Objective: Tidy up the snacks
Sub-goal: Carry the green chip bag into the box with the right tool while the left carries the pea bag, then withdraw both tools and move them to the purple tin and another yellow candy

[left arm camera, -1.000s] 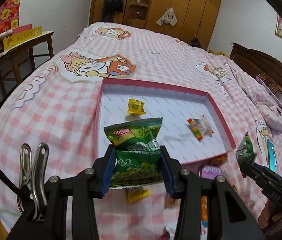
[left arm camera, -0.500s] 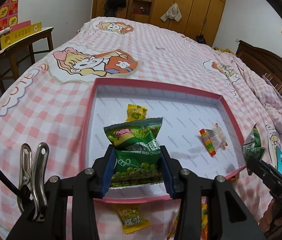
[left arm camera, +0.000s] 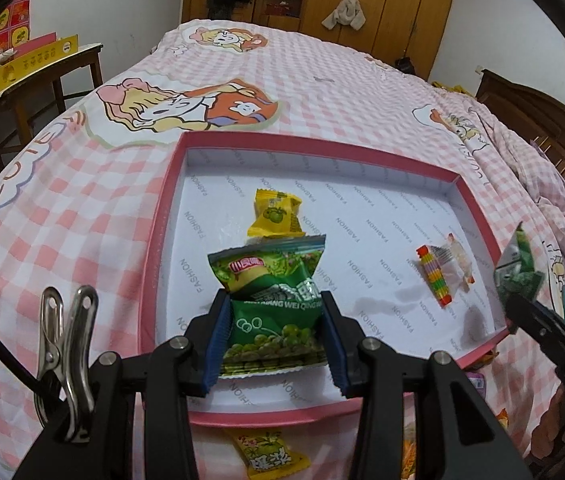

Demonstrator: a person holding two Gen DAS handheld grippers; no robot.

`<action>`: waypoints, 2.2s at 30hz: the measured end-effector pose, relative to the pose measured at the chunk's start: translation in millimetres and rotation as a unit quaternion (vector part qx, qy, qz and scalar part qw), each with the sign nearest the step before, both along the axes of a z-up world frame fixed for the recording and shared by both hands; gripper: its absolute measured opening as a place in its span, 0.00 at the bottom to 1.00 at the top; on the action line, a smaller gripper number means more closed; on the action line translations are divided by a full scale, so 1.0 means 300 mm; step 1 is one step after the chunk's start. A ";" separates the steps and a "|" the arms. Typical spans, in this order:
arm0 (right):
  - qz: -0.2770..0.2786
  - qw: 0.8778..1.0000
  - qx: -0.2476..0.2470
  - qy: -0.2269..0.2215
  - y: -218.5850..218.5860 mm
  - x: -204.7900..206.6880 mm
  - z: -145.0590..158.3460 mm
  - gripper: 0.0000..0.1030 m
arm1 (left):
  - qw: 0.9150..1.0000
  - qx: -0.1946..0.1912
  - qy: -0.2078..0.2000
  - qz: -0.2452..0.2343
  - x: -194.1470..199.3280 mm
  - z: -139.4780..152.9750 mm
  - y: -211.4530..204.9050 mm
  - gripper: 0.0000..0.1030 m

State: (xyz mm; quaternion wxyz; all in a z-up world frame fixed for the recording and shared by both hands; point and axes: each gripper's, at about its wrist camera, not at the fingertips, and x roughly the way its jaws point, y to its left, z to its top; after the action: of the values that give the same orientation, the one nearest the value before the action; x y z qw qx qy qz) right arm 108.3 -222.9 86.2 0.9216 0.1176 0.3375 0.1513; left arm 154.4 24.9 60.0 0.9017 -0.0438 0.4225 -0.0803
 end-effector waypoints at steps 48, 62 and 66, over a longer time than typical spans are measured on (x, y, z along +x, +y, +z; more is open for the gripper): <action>-0.016 0.999 -0.026 -0.022 0.028 -0.030 0.009 0.43 | 0.997 0.049 -0.053 -0.014 -0.062 0.115 -0.002 0.57; -0.004 1.000 -0.006 -0.028 0.021 -0.152 0.046 0.43 | 0.998 0.052 -0.038 -0.009 -0.223 0.111 0.025 0.57; 0.001 1.000 -0.013 -0.020 0.025 -0.180 0.042 0.43 | 0.999 0.042 -0.027 -0.010 -0.246 0.086 0.032 0.57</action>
State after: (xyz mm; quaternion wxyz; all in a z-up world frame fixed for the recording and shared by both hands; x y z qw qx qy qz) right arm 54.5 -215.5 98.8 0.9296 0.1022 0.3208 0.1500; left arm 80.6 34.6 85.7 0.9131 0.0009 0.4012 -0.0725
